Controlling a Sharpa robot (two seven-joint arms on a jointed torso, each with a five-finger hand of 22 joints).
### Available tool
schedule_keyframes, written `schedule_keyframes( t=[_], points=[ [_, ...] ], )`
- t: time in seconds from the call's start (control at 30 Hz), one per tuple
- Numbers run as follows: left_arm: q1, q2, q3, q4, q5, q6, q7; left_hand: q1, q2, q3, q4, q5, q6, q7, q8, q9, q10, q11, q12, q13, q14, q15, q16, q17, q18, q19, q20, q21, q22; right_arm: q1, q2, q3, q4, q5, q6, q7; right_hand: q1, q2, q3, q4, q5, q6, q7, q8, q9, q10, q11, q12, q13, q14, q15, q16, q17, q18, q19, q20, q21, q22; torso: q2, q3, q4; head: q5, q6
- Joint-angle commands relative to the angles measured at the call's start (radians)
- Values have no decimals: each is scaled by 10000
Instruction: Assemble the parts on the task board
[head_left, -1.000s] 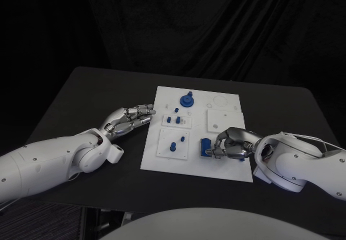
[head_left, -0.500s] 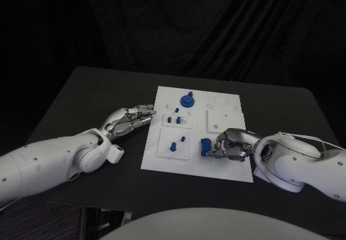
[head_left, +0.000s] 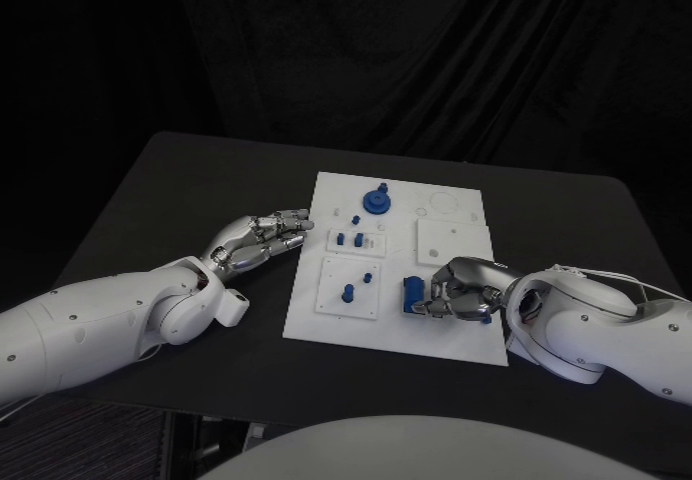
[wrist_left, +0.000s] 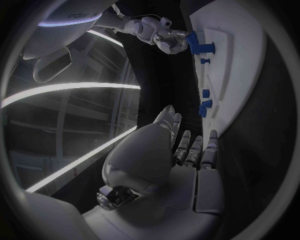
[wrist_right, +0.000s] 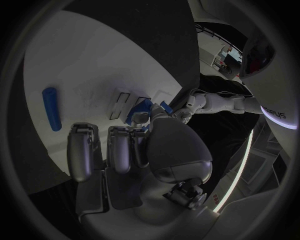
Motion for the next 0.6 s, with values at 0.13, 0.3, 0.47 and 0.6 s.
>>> schedule_keyframes(
  t=[0.13,0.3,0.47,0.6],
  points=[
    [-15,2,10,21,42,133,916,-15,62,66,11,49,50,61,63,10,39,68,35,6,18,82,38,15,87,9,50,48,9,-40,49,1,-59,-98,-3,101,127,68,19,-87,71,42,-13,55,19,1058,-90,26,2635,910,-60,57,1971,62,663,-59,-4,2343,-6,7,-4,28,-1],
    [-16,-1,10,22,42,139,910,-14,60,68,11,49,56,68,67,11,50,80,50,8,24,84,43,16,82,11,49,50,6,-46,82,2,-71,-99,66,82,304,-16,-7,-223,58,51,-21,88,68,1058,-102,26,2635,911,-70,59,1976,62,664,-72,-1,2344,-4,4,-1,31,-1],
    [-17,3,10,21,42,148,908,-14,60,68,11,49,56,68,67,11,50,80,50,8,24,84,43,16,82,11,49,50,6,-51,119,2,-72,-267,245,25,747,-227,94,-522,85,-7,-37,50,91,1058,-116,26,2635,904,-86,45,1947,61,665,-89,0,2345,-6,-4,6,26,-1],
    [-18,3,10,21,42,163,901,-11,59,74,8,49,65,80,74,13,66,97,77,11,34,86,53,17,75,18,49,53,8,-54,132,2,-60,-359,353,47,884,-371,107,-625,79,-89,-25,-29,64,1058,-108,26,2635,905,-83,47,1952,61,663,-89,-3,2344,-2,-6,3,28,-1]
  ],
)
